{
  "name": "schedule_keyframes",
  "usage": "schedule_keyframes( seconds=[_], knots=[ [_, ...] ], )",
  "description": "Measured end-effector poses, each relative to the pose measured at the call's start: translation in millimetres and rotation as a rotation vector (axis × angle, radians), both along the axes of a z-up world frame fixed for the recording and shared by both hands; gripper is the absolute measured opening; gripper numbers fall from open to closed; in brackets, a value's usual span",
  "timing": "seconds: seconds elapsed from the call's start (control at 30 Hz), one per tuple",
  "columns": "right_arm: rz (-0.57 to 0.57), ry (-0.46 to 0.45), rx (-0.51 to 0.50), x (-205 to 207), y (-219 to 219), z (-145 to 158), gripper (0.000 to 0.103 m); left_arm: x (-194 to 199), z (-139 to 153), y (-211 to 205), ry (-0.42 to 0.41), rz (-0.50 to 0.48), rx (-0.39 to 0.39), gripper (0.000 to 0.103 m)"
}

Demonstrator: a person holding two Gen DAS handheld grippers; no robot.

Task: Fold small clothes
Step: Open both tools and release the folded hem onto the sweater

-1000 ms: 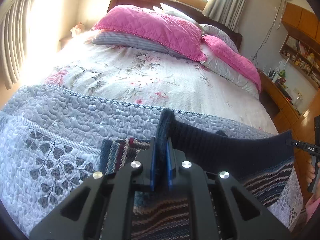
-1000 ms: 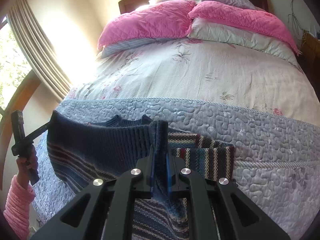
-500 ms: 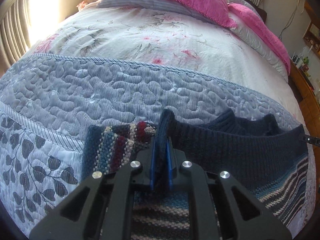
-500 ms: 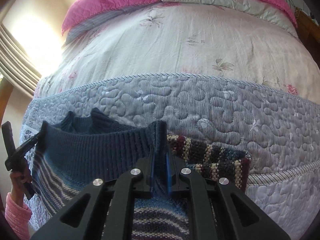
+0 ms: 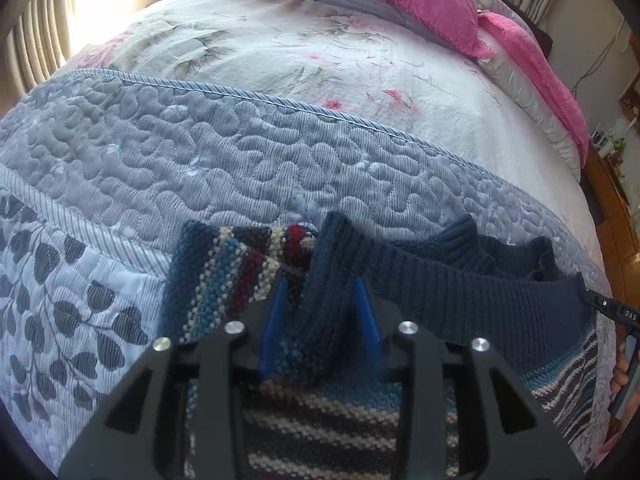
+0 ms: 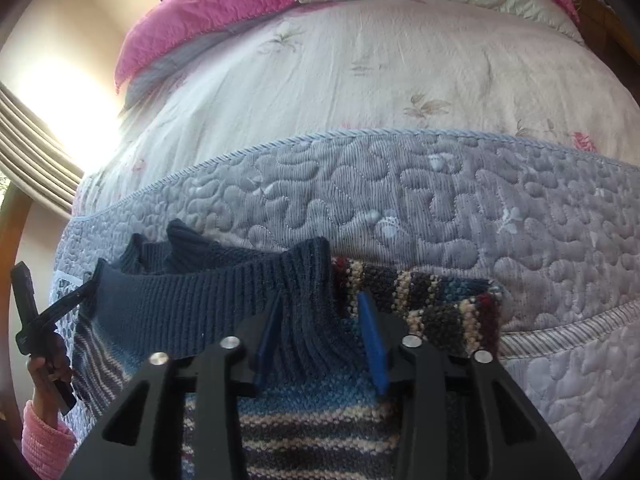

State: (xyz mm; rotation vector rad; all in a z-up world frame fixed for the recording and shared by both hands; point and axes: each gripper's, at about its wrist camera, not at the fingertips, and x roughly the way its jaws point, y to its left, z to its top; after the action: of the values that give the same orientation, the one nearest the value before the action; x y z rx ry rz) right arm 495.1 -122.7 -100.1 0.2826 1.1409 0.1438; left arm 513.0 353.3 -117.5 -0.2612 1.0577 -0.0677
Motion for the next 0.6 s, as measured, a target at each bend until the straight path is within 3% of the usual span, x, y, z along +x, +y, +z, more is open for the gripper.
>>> schedule_keyframes(
  seconds=[0.1,0.23,0.33,0.5,0.6],
  knots=[
    [0.033,-0.014,-0.017,-23,-8,22,0.048,-21,25,0,-0.046,-0.011,0.054,0.046],
    [0.107,0.027,-0.037,-79,-11,30,0.048,-69,46,-6,-0.077,-0.045,0.041,0.049],
    [0.151,0.06,-0.079,-122,-9,19,0.048,-109,43,-20,-0.084,-0.105,0.045,0.052],
    [0.16,0.139,-0.004,-164,-15,-15,0.047,-145,23,-44,-0.055,-0.176,0.018,0.052],
    [0.146,0.144,0.035,-176,-18,-23,0.031,-153,13,-54,-0.036,-0.19,0.022,0.052]
  ],
)
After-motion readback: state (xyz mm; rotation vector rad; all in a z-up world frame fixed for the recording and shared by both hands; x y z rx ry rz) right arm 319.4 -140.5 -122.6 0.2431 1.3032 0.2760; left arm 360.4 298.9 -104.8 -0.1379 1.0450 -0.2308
